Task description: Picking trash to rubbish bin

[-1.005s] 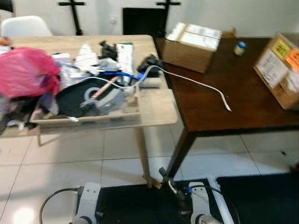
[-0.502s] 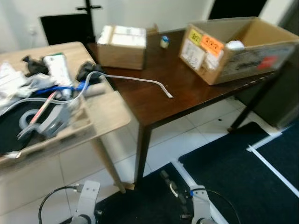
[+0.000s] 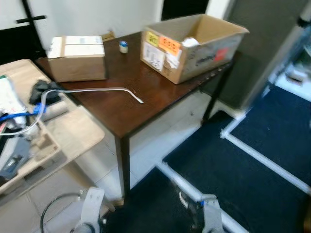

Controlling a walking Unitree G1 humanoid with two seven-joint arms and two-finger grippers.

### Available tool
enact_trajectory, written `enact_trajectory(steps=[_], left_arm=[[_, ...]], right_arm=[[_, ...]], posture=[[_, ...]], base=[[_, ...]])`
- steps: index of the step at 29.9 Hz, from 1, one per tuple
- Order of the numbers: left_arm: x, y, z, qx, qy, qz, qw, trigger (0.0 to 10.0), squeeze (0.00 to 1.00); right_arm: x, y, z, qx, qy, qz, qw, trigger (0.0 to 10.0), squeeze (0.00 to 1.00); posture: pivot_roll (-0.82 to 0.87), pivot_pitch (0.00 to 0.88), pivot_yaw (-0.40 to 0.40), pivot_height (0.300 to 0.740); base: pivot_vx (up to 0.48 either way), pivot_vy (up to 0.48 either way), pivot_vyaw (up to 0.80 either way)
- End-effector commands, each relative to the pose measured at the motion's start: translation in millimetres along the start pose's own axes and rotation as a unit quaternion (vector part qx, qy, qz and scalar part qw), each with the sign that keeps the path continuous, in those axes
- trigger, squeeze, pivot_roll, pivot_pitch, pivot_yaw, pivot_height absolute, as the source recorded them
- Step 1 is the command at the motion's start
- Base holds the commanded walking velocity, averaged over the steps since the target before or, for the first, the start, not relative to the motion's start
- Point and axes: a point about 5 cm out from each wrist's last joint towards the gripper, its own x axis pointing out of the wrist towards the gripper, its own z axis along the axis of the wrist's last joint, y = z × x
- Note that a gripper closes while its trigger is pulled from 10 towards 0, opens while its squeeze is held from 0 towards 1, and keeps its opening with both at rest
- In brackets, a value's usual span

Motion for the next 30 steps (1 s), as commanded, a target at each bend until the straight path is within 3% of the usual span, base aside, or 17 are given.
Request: enact_trajectory(steps=[1, 30], left_arm=[[-0.8, -3.9, -4, 0.002, 0.004, -0.009, 1.0, 10.0, 0.0], [-2.6, -0.6, -8, -0.003, 0.01, -0.012, 1.0, 10.0, 0.0]], right_arm=[[-1.0, -5.4, -3, 0.003, 0.005, -0.008, 1.0, 10.0, 0.0], [-3.4, -15.5, -10, -0.002, 0.014, -0.029, 0.999, 10.0, 0.0]], posture=[[-0.03, 0.08, 0.0, 0.74], [-0.04, 0.087, -0.01, 0.74]], base=[[0.0, 0.0, -0.8], [0.0, 0.0, -0.8]])
